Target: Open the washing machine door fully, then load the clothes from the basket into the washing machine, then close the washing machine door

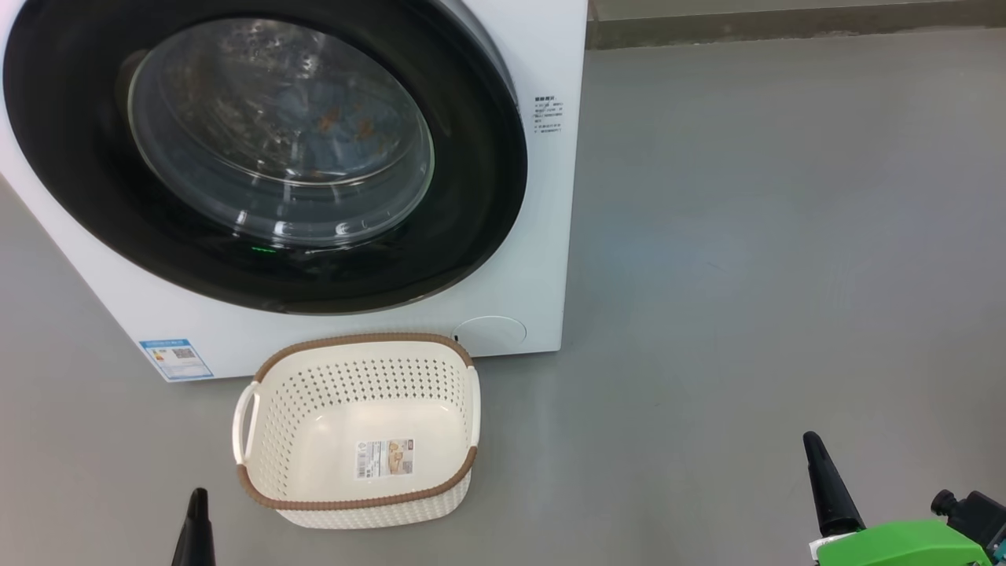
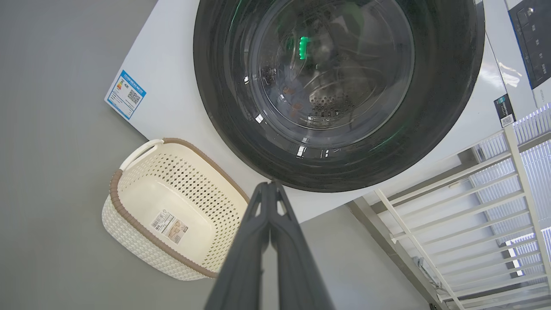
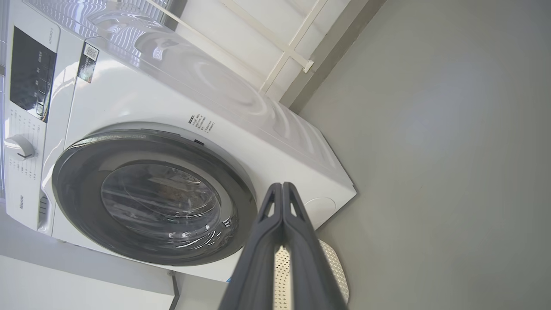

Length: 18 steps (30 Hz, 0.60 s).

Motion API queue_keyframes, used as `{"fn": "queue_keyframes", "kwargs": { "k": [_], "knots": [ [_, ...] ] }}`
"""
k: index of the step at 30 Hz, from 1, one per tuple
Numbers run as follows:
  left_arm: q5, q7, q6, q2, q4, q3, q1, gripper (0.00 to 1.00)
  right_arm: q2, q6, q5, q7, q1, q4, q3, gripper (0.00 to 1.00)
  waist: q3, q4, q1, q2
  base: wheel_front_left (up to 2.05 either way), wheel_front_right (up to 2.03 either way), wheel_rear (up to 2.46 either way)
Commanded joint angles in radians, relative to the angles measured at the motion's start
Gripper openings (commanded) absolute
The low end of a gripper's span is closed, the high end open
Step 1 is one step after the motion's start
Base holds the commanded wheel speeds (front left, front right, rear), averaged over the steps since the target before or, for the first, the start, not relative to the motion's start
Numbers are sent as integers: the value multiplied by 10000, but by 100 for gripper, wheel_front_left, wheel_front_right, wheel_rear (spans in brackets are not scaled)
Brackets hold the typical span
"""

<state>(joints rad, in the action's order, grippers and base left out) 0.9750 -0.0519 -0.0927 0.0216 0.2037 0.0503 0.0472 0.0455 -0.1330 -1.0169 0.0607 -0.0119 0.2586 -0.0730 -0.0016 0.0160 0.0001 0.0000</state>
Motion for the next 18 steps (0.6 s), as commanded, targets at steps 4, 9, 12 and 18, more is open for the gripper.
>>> {"fn": "queue_keyframes", "kwargs": {
  "k": [4,9,12,18],
  "knots": [
    [650,192,-148,180,-114,266,-527,0,84,13,-707,-190,-491,-220,61,0,4,-13,0,0,0,0,0],
    [1211,336,-171,191,-61,302,-628,0,86,14,-1225,-338,-537,-212,21,0,8,-27,0,0,0,0,0],
    [1549,422,-185,197,-30,324,-689,0,86,14,-1538,-427,-564,-207,-3,0,11,-36,0,0,0,0,0],
    [2230,597,-213,210,34,368,-812,0,87,16,-2167,-607,-619,-198,-53,0,16,-54,0,0,0,0,0]
  ]
}}
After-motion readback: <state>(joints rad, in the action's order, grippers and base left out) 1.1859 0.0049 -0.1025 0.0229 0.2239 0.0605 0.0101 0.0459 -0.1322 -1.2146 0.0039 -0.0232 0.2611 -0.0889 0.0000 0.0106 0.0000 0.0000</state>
